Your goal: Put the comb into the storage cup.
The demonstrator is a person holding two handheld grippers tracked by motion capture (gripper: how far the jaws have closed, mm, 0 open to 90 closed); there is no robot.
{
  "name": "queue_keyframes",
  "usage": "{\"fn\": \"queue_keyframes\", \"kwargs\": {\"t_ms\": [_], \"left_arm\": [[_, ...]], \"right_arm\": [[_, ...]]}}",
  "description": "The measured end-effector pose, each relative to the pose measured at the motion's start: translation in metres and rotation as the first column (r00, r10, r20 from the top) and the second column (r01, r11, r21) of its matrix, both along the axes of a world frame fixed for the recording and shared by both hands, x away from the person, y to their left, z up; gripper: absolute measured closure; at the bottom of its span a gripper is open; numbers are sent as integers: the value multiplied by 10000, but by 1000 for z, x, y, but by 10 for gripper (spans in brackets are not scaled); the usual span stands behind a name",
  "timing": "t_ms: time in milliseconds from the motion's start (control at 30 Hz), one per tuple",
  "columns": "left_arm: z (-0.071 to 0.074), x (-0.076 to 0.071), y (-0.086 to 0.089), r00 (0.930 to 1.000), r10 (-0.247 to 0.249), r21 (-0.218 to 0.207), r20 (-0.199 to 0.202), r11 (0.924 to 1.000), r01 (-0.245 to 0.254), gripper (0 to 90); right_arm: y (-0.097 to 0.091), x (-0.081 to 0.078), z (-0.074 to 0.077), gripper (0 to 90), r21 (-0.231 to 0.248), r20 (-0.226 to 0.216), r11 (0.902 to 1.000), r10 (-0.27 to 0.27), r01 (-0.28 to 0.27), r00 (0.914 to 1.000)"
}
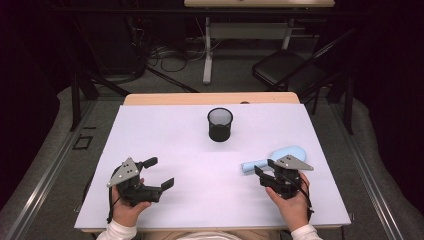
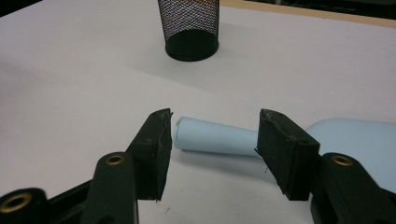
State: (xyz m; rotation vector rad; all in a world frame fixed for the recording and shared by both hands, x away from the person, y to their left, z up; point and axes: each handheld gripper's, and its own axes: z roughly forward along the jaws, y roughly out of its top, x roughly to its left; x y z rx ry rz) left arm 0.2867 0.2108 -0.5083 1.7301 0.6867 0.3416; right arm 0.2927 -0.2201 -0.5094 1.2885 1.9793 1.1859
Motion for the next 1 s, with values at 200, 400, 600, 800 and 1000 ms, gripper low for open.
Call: {"fn": "queue_keyframes", "kwargs": {"t_ms": [200, 400, 600, 800, 1000], "left_arm": [[0, 0, 0, 10000, -34, 37, -12, 10000, 34, 45], [0, 0, 0, 10000, 11, 79, -14, 10000, -11, 46], [-1, 0, 1, 10000, 72, 85, -30, 9999, -71, 53], [-1, 0, 1, 10000, 88, 105, -4, 9999, -88, 55], [-1, 0, 1, 10000, 95, 61, -26, 9999, -95, 55]], "right_arm": [[10, 14, 0, 537, -14, -410, 10000, 58, -58, 9991], [21, 21, -1, 577, -225, -759, 9997, 103, -121, 9971], [29, 25, -1, 627, -272, -842, 9996, 30, -53, 9964], [35, 32, -1, 662, -499, -920, 9987, 66, -113, 9957], [34, 39, -3, 667, -689, -1169, 9970, 274, -356, 9928]]}}
